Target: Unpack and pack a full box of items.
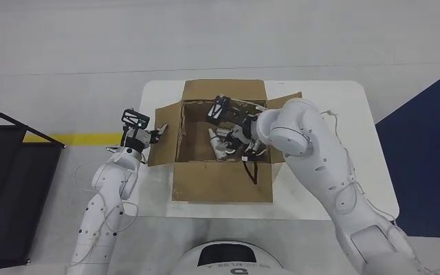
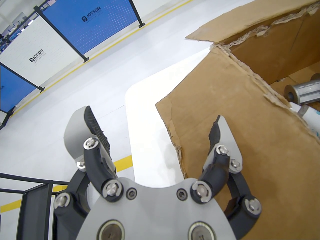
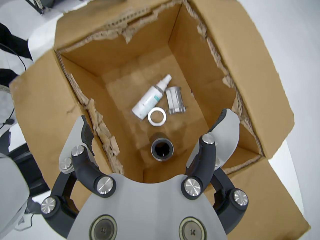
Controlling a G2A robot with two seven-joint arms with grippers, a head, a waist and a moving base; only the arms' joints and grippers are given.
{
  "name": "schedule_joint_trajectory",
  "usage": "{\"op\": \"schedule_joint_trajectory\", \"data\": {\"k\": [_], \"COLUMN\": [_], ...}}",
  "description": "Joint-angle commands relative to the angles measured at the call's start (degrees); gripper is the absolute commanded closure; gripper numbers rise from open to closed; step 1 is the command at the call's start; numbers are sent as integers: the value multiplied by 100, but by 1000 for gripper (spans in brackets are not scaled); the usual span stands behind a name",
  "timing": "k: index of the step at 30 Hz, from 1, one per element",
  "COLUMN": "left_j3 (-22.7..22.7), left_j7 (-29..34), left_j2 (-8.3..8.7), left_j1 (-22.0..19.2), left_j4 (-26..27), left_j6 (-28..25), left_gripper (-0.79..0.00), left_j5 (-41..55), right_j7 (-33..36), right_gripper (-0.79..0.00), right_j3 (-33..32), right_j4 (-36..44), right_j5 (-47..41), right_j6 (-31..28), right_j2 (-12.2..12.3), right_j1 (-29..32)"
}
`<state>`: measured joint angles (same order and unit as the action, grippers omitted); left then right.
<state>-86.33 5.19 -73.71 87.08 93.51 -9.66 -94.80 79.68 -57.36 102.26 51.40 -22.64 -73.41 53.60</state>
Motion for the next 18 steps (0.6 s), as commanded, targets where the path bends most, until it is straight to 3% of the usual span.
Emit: {"op": "schedule_joint_trajectory", "data": {"k": [1, 6, 15, 18], "left_j3": [0, 0, 0, 0], "left_j7": [0, 0, 0, 0], "left_j2": [0, 0, 0, 0], "left_j1": [0, 0, 0, 0], "left_j4": [0, 0, 0, 0], "left_j6": [0, 0, 0, 0], "left_gripper": [-785, -785, -785, -785], "left_j5": [0, 0, 0, 0], "right_j7": [281, 382, 410, 449], "right_gripper": [-720, -613, -582, -493], "right_j3": [107, 931, 2117, 2290], "right_j4": [-186, -1068, -2213, -2239], "right_j5": [8, 13, -374, -456], "right_j6": [85, 185, 214, 252], "right_j2": [32, 80, 114, 175], "right_j1": [-106, -677, -1651, -1849]}}
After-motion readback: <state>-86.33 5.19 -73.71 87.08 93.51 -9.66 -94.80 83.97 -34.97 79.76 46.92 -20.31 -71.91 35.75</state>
